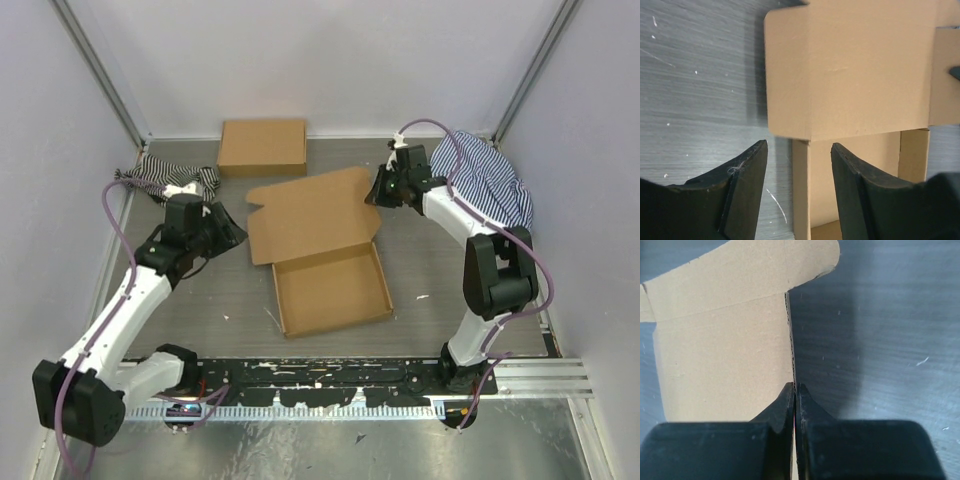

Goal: Fold the paper box

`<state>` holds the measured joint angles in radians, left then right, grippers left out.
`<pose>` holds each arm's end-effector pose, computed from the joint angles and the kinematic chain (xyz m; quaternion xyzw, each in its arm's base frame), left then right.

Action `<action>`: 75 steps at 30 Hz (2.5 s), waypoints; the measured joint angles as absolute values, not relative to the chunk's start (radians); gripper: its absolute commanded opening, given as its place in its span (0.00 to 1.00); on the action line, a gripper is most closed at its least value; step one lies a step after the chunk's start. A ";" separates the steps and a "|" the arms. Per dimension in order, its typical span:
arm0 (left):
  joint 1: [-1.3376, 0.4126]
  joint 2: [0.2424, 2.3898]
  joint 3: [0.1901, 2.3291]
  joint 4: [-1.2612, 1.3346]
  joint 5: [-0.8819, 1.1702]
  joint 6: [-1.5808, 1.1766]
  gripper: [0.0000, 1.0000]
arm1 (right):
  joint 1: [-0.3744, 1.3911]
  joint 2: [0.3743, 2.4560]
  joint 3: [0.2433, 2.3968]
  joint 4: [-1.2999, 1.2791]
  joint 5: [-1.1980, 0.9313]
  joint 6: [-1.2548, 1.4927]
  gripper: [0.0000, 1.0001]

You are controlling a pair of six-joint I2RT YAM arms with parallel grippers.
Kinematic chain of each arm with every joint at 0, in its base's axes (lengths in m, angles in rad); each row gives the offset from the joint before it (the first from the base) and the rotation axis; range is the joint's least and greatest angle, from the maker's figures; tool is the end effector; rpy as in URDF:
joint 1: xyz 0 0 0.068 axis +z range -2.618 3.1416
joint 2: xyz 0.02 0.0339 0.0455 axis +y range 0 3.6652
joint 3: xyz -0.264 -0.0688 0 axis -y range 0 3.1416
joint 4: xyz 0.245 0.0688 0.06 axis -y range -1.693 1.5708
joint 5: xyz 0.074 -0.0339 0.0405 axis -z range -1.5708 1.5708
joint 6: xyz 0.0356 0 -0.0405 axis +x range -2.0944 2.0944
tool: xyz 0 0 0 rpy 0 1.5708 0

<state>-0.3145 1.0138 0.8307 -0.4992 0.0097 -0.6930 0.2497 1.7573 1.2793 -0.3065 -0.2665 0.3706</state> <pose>0.2066 -0.0676 0.2829 -0.1678 0.8872 -0.2113 0.3743 0.3763 0.1056 0.2370 0.0045 0.9169 0.2328 0.3241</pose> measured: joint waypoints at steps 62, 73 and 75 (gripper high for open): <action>-0.210 2.000 1.378 -0.475 0.040 -0.745 0.45 | 0.134 1.923 1.272 -0.322 -0.135 0.440 0.40; -0.210 1.864 1.307 -0.474 0.072 -0.791 0.46 | 0.147 1.923 1.272 -0.323 -0.135 0.425 0.40; -0.212 1.846 1.303 -0.461 0.093 -0.804 0.46 | 0.152 1.923 1.272 -0.323 -0.135 0.421 0.40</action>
<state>-0.2115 1.8458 1.3033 -0.4606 0.0929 -0.8040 0.1516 1.9228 1.2724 -0.3229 -0.1349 0.4213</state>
